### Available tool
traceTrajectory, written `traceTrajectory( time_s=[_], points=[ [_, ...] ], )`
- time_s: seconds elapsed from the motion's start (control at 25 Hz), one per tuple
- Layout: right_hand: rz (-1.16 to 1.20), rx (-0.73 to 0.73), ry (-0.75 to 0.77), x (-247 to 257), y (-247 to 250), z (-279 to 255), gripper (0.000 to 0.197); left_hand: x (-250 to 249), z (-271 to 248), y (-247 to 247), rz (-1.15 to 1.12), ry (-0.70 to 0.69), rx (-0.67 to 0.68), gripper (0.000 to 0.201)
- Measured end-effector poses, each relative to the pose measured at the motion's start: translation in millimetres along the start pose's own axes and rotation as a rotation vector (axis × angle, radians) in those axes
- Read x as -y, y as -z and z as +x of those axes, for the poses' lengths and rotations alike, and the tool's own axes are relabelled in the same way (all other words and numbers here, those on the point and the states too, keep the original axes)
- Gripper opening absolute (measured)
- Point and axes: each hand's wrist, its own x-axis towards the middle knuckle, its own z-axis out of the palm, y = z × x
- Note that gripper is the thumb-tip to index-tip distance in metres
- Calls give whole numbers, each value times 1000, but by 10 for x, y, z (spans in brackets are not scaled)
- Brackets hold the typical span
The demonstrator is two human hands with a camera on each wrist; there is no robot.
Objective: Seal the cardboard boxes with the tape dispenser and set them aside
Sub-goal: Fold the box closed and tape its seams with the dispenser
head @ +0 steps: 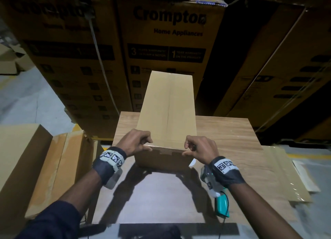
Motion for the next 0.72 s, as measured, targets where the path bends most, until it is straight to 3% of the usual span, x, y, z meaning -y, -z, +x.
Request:
traceTrajectory(
  time_s=[0.16, 0.44, 0.72],
  points=[
    [18, -35, -59, -181, 15, -96, 41, 177, -120, 120, 108, -22, -38, 32],
    [212, 85, 96, -357, -14, 34, 38, 278, -46, 175, -143, 46, 56, 23],
    [216, 20, 120, -303, -101, -33, 39, 159, -64, 163, 153, -66, 83, 35]
  ],
)
